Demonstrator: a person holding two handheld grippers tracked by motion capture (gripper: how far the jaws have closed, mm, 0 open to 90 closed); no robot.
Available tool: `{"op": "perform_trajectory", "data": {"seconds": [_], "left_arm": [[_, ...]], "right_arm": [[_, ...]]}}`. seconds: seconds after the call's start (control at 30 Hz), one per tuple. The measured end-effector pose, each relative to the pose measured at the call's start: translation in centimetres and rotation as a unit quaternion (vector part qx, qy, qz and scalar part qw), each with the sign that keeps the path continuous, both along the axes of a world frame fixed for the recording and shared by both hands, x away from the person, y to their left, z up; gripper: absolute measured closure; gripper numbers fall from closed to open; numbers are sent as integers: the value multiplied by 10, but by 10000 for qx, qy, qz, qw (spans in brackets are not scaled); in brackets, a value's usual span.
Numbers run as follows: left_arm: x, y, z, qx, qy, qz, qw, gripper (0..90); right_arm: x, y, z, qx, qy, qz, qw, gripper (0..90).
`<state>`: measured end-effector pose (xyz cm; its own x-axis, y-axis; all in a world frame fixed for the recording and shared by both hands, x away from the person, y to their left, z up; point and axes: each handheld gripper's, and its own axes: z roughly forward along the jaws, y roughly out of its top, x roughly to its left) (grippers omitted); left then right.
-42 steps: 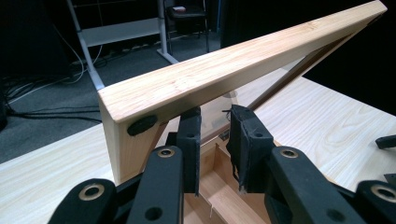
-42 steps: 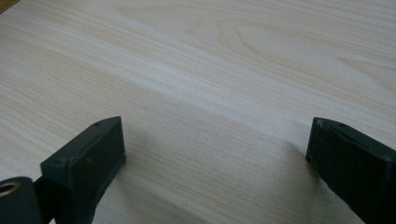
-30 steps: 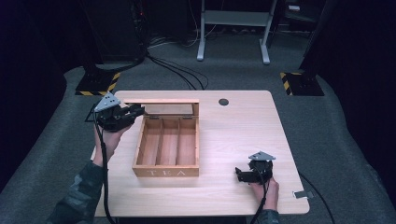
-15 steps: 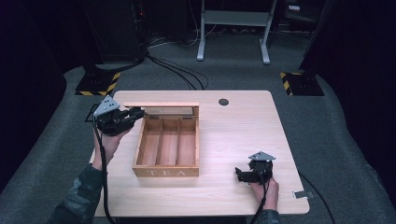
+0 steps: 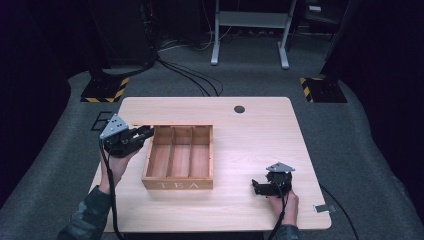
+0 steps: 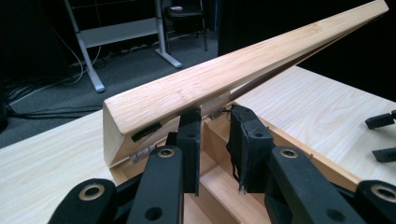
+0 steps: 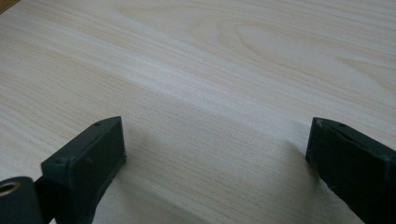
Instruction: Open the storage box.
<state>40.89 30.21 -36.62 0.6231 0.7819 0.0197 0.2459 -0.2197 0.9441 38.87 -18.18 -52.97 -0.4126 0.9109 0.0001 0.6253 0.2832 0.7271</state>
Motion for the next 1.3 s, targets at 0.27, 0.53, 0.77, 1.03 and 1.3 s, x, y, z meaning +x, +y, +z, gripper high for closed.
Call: {"op": "perform_trajectory", "data": {"seconds": [0.27, 0.53, 0.77, 1.03, 1.3], "left_arm": [[-16, 1, -14, 33, -27, 14, 10000, 737], [-25, 1, -27, 19, 36, 33, 10000, 737], [-35, -1, -45, -15, 85, 73, 9999, 738], [-42, -1, -56, -16, 118, 70, 9999, 738], [-50, 1, -70, -26, 197, 74, 9998, 738]], "right_arm": [[0, 0, 0, 1, 1, -2, 10000, 41], [0, 0, 0, -1, 2, -1, 10000, 42], [0, 0, 0, 2, 3, -3, 10000, 42], [0, 0, 0, -1, 1, -1, 10000, 42], [0, 0, 0, 3, -4, -4, 10000, 43]]}}
